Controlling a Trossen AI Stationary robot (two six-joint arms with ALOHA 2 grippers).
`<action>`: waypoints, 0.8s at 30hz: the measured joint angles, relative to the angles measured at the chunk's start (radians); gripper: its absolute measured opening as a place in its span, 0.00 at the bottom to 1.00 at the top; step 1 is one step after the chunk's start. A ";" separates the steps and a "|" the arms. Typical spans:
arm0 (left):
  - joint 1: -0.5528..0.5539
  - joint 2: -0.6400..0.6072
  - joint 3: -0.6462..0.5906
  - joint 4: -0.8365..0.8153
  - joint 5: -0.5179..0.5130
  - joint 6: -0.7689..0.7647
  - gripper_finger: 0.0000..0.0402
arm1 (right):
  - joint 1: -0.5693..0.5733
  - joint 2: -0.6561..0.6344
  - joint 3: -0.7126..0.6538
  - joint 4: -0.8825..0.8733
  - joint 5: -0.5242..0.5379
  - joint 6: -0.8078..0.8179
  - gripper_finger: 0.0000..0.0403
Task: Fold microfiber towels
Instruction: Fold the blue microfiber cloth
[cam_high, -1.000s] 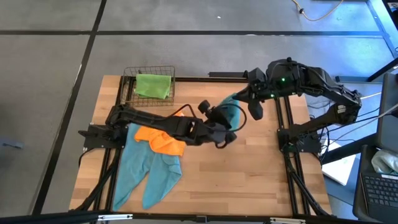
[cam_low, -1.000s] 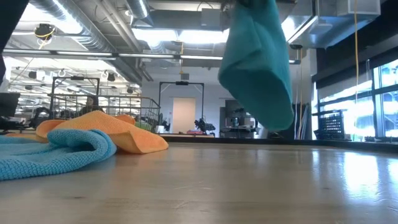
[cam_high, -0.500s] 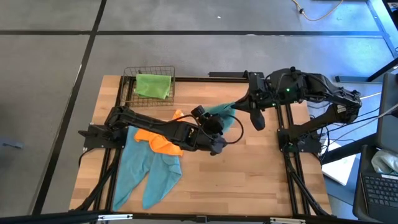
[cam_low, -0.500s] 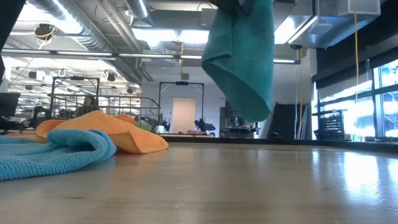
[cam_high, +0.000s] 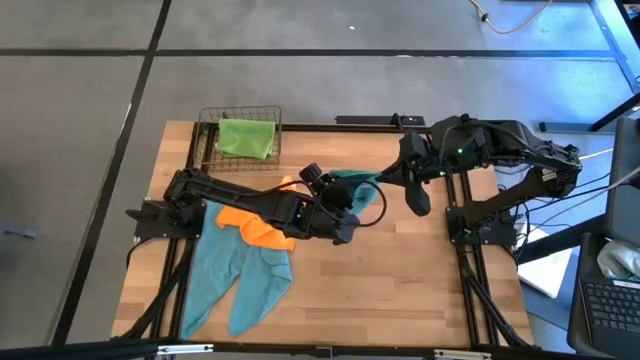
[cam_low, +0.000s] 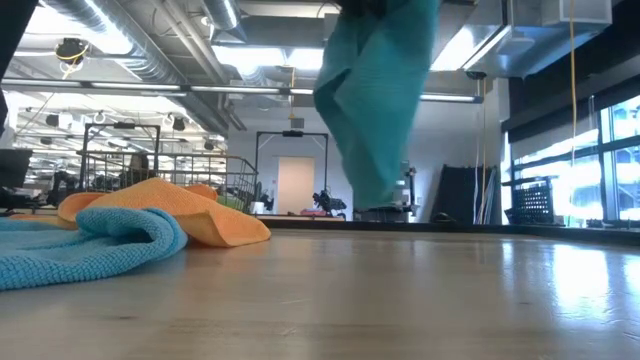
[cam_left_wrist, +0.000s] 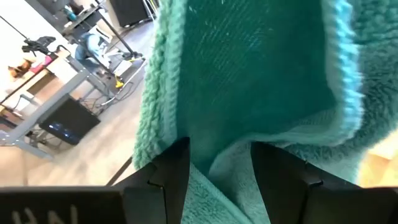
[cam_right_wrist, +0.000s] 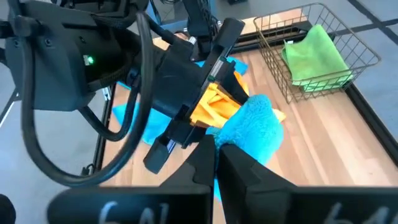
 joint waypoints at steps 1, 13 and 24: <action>0.001 0.000 0.000 -0.007 -0.001 0.001 0.41 | 0.000 0.000 0.000 0.000 0.000 -0.004 0.03; 0.019 0.000 0.000 -0.076 0.001 0.003 0.41 | 0.000 0.000 0.000 -0.069 -0.044 -0.049 0.03; 0.005 -0.001 0.000 -0.093 0.004 -0.006 0.41 | 0.000 0.000 0.000 -0.094 -0.058 -0.049 0.03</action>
